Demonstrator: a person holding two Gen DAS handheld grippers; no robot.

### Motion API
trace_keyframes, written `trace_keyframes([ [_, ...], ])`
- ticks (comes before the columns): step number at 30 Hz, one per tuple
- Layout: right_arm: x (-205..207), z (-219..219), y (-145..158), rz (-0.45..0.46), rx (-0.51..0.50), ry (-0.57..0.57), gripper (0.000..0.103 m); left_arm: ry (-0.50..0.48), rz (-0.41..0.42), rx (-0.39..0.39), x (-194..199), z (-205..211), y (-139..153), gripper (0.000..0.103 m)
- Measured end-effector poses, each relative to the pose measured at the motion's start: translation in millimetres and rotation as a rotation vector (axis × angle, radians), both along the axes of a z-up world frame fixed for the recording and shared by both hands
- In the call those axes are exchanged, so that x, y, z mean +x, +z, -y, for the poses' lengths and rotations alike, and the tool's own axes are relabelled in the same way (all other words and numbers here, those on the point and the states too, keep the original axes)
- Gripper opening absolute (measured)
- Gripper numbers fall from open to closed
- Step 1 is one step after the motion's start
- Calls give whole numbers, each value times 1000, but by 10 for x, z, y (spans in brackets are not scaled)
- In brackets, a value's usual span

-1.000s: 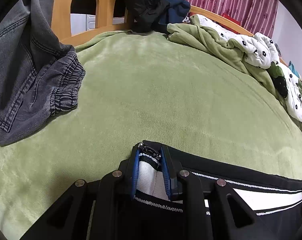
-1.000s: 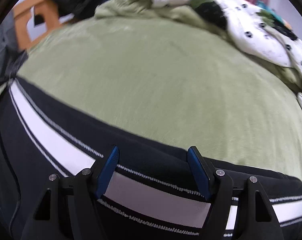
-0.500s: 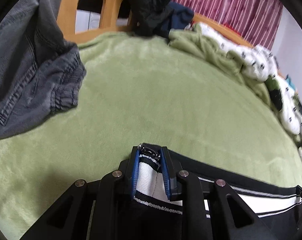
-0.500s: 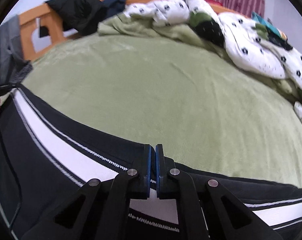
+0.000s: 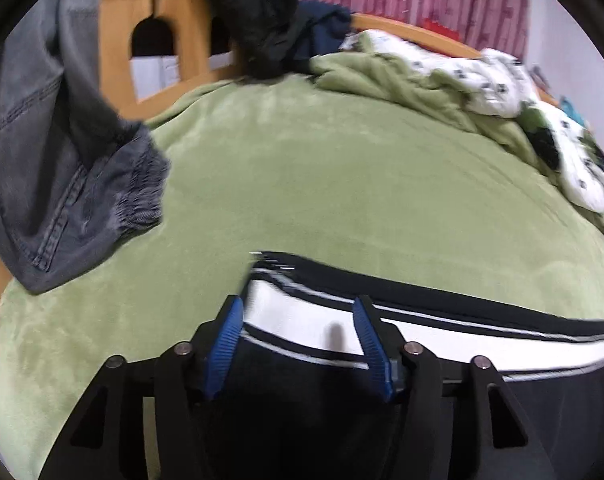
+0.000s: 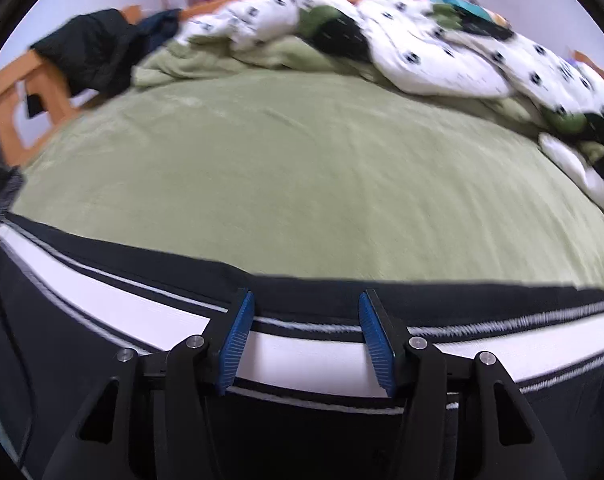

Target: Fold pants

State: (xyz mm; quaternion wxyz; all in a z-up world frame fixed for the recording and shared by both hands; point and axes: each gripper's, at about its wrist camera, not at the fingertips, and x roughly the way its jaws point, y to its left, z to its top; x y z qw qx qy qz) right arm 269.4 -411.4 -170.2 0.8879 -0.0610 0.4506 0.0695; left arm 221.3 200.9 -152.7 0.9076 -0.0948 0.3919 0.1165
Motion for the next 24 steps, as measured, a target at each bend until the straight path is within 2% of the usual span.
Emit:
trace_keyframes([
  [2, 43, -40, -20, 25, -20, 0, 55, -49, 3, -20, 27, 114, -16, 59],
  [4, 55, -66, -11, 28, -37, -9, 55, -73, -37, -7, 105, 228, -126, 60],
  [6, 25, -56, 42, 40, -45, -33, 55, -61, -114, 31, 202, 275, -297, 60],
  [9, -129, -54, 225, 58, -62, -101, 55, -36, -99, 4, 115, 250, -205, 60],
  [10, -221, -44, 313, 72, -29, -124, 56, -34, -82, -25, 33, 234, -111, 60],
  [13, -571, -31, 530, 112, 100, -174, 72, -70, -35, -58, -245, 329, 92, 60],
  [16, -969, -73, 616, 147, 195, -203, 75, -141, 3, -91, -575, 587, 193, 60],
  [19, -1276, -153, 584, 156, 195, -223, 74, -265, 18, -127, -901, 1004, 188, 60],
  [21, -1419, -212, 516, 146, 178, -226, 75, -314, 5, -148, -1064, 1245, 113, 60],
  [24, -1625, -343, 386, 96, 151, -176, 74, -340, -56, -109, -1266, 1592, -136, 60],
])
